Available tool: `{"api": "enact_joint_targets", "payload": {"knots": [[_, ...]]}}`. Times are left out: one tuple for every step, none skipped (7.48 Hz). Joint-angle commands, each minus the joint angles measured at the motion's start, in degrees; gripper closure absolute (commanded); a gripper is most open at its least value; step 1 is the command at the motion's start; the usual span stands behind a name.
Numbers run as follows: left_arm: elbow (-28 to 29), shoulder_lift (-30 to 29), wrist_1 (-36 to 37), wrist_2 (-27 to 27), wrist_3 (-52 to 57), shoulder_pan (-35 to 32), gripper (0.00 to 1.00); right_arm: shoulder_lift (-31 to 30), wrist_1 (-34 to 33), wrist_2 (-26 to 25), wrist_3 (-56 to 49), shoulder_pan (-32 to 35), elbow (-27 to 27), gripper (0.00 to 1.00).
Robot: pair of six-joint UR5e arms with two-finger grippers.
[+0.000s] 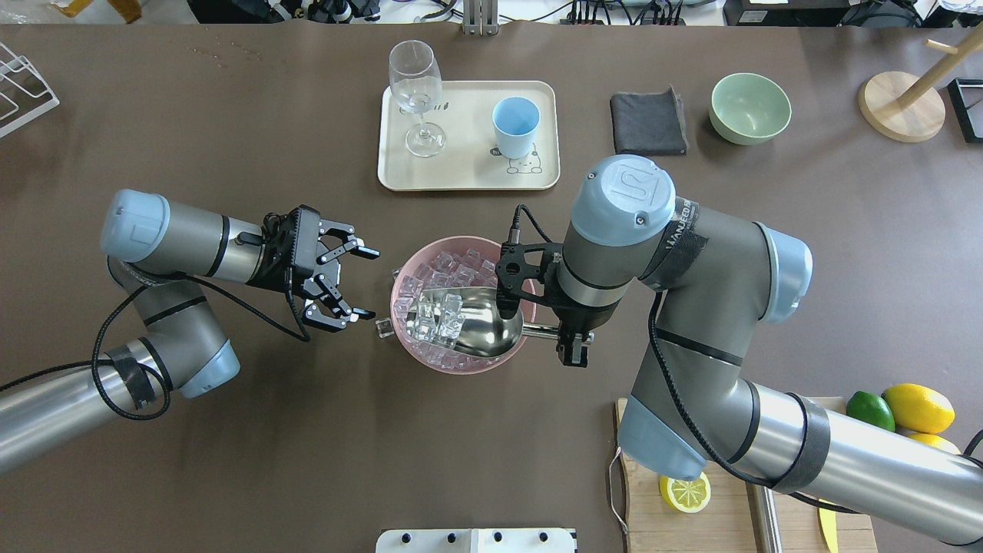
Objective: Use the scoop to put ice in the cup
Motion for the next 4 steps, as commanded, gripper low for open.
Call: {"api": "enact_joint_targets", "payload": {"knots": [[-0.1,-0.2,0.1,-0.3,0.0,0.3,0.02,-0.7,2.8,4.2,-2.1,2.9,0.1,1.0],[-0.1,-0.3,0.1,-0.3,0.0,0.3,0.02,-0.8,3.9,5.7,-2.0,3.8,0.1,1.0],[-0.2,-0.3,0.1,-1.2,0.0,0.4,0.02,-0.7,3.9,5.9,-1.5,4.5,0.1,1.0],[-0.2,-0.3,0.1,-1.5,0.0,0.4,0.02,-0.7,3.8,8.7,-1.1,6.3,0.0,1.0]]}}
